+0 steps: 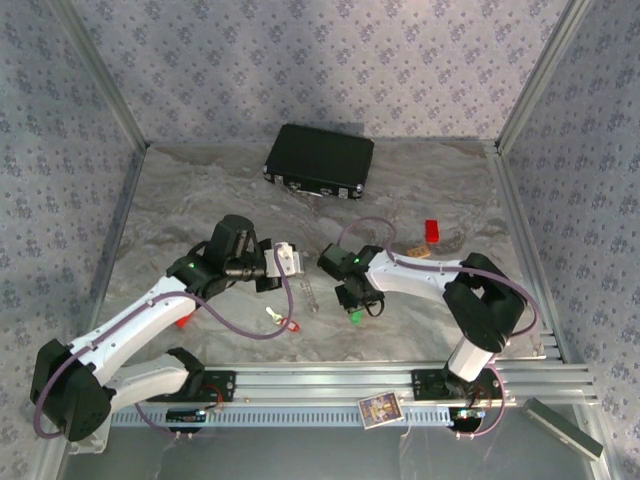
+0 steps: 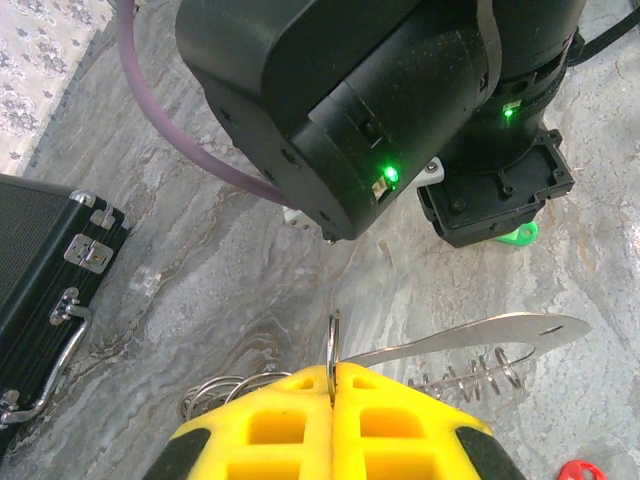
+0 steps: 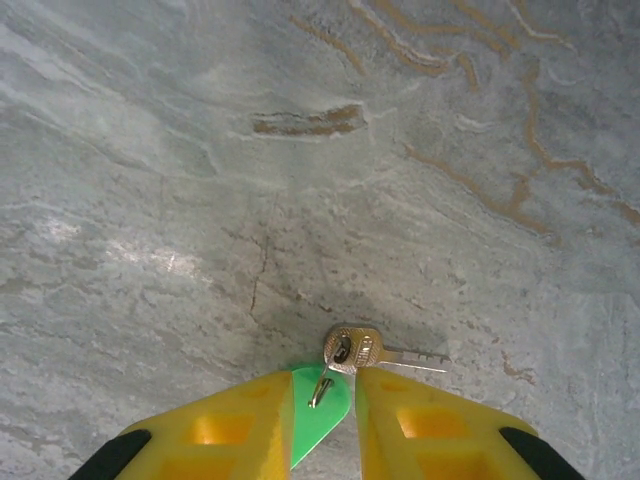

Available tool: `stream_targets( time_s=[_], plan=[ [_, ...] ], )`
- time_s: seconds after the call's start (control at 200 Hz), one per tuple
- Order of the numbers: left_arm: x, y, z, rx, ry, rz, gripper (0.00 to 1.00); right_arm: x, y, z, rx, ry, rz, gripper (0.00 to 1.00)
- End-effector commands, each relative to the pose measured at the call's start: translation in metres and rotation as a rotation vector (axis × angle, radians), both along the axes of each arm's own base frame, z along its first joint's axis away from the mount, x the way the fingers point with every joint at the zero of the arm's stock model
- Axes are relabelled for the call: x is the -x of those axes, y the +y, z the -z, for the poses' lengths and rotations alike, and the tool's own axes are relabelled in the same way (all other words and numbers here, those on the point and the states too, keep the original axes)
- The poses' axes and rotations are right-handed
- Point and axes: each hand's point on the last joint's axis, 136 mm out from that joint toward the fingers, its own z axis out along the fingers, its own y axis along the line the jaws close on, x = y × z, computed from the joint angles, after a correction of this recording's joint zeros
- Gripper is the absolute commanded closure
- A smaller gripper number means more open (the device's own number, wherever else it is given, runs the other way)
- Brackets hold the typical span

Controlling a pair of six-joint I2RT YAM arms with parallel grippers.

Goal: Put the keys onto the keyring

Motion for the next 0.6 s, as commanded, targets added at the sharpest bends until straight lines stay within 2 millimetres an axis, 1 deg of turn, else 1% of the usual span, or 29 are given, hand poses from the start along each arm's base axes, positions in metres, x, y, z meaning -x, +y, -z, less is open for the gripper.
stream_targets(
  time_s=[0.0,0.065,0.17,0.29,0.41,0.45,0.525,0.595],
  plan=[
    [0.004,-0.007,-0.008,0.035,-0.004,0.035,1.00,-0.002,-0.003,0.000,0.046,0.000,-0.013,0.77],
    [0.004,-0.007,-0.008,0.034,-0.001,0.035,1.00,-0.002,-0.005,0.002,0.060,0.001,-0.012,0.82],
    [0.004,-0.007,-0.008,0.034,-0.001,0.036,1.00,-0.002,-0.008,0.002,0.081,0.000,-0.014,0.87],
    [0.003,-0.007,-0.007,0.031,-0.001,0.034,1.00,-0.002,-0.008,-0.001,0.088,0.000,-0.018,0.89],
    [0.004,-0.007,-0.007,0.030,-0.002,0.034,1.00,-0.002,-0.008,-0.003,0.088,-0.001,-0.018,1.00],
    [0.003,-0.007,-0.007,0.030,-0.001,0.034,1.00,-0.002,-0.008,-0.003,0.087,-0.003,-0.020,1.00],
    [0.004,-0.007,-0.007,0.031,-0.002,0.032,1.00,-0.004,-0.007,-0.011,0.074,-0.026,-0.024,1.00],
    [0.003,-0.007,-0.007,0.033,0.001,0.027,1.00,-0.008,-0.006,-0.024,0.043,-0.073,-0.032,1.00]
  ],
)
